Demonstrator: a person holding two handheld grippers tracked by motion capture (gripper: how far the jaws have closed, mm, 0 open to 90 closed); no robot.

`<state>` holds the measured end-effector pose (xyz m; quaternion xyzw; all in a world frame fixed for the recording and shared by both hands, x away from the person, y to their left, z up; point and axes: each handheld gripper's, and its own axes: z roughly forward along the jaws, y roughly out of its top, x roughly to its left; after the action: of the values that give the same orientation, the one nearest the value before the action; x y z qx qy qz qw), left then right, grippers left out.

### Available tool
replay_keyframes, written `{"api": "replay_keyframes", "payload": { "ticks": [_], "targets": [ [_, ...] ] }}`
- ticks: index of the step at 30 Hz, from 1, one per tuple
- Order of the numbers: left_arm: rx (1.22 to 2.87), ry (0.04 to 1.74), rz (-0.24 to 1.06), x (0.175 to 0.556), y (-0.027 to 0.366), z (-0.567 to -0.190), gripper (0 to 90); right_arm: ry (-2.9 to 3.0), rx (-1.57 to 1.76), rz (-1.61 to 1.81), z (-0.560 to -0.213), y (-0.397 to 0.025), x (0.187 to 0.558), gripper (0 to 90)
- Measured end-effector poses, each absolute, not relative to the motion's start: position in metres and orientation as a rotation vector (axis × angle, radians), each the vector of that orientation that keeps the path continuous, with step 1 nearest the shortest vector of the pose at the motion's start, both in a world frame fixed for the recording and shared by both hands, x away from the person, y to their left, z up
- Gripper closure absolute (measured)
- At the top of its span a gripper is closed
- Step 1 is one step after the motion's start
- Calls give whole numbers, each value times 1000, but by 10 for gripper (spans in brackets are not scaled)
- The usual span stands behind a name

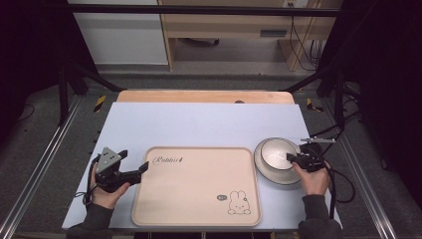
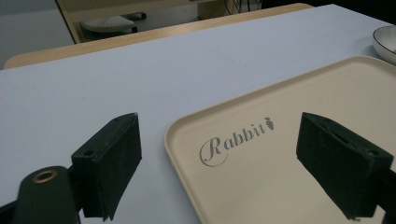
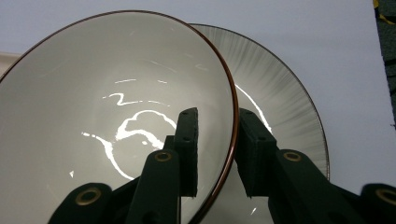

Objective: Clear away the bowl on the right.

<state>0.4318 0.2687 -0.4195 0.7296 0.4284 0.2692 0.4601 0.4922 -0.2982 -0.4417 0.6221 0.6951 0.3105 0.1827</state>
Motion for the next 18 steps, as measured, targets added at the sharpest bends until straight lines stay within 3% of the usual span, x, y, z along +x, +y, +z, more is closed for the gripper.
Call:
{"api": "replay_keyframes", "payload": {
  "ticks": [18],
  "targets": [
    [1799, 1058, 661, 433, 268, -420, 138, 1937, 1815, 878, -444, -298, 496, 808]
  ]
}}
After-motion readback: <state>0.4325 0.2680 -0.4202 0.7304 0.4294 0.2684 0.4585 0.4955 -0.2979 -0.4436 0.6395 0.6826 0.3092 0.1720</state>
